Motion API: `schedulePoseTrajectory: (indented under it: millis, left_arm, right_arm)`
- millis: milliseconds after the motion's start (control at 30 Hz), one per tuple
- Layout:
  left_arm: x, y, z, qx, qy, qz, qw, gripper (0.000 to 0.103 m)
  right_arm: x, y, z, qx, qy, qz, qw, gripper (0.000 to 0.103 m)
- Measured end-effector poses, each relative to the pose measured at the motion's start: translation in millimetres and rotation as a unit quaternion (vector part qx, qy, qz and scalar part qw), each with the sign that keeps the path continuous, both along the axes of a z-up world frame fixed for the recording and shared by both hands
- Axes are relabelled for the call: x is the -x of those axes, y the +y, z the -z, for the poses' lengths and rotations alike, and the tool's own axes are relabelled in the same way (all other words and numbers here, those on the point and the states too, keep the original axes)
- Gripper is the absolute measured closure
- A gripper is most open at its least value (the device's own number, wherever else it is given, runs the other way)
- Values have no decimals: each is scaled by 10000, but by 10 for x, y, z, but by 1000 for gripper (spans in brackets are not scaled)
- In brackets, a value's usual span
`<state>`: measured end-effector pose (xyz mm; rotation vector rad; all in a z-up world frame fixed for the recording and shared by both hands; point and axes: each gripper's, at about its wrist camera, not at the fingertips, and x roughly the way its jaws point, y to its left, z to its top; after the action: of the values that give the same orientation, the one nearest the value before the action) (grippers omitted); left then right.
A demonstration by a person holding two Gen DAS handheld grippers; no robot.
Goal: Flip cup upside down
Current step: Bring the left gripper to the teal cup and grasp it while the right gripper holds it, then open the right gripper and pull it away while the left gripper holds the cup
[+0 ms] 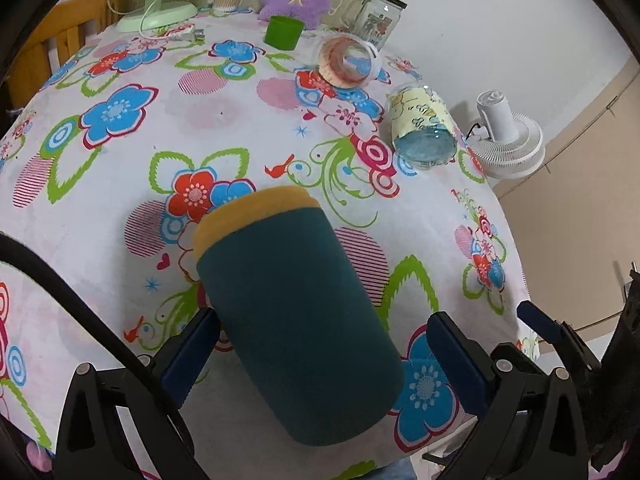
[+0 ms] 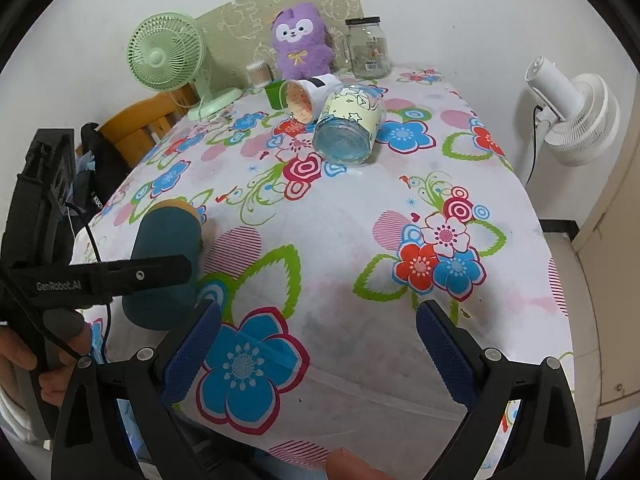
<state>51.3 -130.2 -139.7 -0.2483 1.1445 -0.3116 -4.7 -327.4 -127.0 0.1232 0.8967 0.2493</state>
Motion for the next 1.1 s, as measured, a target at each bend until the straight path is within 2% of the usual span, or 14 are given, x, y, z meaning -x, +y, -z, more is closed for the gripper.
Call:
schedulePoseTrajectory:
  millis: [167, 200, 233, 267, 533, 1100]
  left_arm:
    - [-30, 8, 69, -13, 60, -49, 10000, 2]
    - [-24, 8, 64, -50, 23, -51, 10000, 5]
    - [-12, 16, 50, -135, -55, -106, 9998, 14]
    - [-8, 20, 44, -173, -96, -122, 9997, 17]
    - [32, 95, 0, -111, -195, -15, 9997, 27]
    - [17, 426, -518, -284, -874, -110, 9957, 43]
  right_arm:
    - [7, -16, 0, 18, 17, 30, 10000, 4]
    - [10, -16, 5, 15, 25, 34, 10000, 4]
    - [7, -16, 10, 12, 35, 35, 10000, 4]
    - [7, -17, 18, -1, 49, 40, 10000, 4]
    - [3, 3, 33, -104, 95, 48, 9999, 4]
    - [-23, 386, -82, 3, -116, -434, 9990, 4]
